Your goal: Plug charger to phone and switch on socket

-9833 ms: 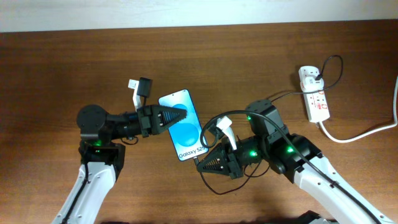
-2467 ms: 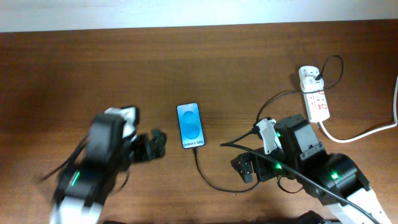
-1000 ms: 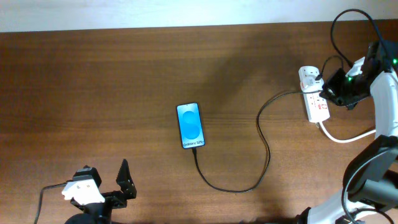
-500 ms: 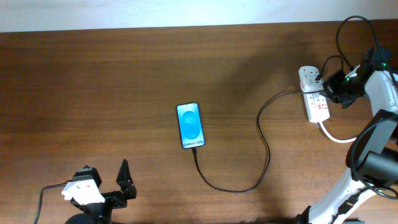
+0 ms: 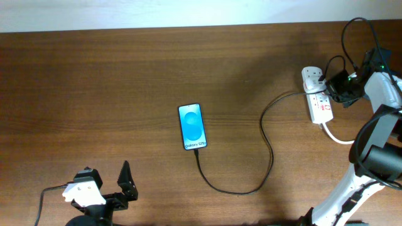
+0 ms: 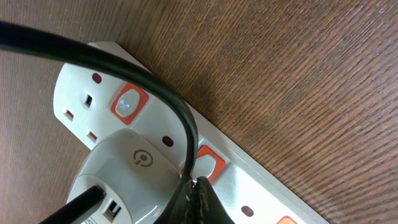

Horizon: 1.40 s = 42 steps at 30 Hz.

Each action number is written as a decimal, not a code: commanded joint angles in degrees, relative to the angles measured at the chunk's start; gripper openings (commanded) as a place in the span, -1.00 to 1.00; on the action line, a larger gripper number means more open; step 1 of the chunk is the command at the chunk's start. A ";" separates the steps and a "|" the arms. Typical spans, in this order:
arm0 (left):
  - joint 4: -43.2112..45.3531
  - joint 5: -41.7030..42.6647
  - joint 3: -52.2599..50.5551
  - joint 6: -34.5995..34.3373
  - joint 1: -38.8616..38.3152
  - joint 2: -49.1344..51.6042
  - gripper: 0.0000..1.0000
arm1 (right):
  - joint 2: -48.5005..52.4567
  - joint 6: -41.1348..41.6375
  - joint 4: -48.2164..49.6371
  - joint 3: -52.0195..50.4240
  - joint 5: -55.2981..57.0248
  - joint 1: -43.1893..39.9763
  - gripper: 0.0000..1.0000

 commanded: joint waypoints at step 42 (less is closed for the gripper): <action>0.04 -0.61 -0.17 0.26 0.11 -0.13 0.99 | -2.38 -6.84 -2.21 1.38 1.77 0.20 -0.92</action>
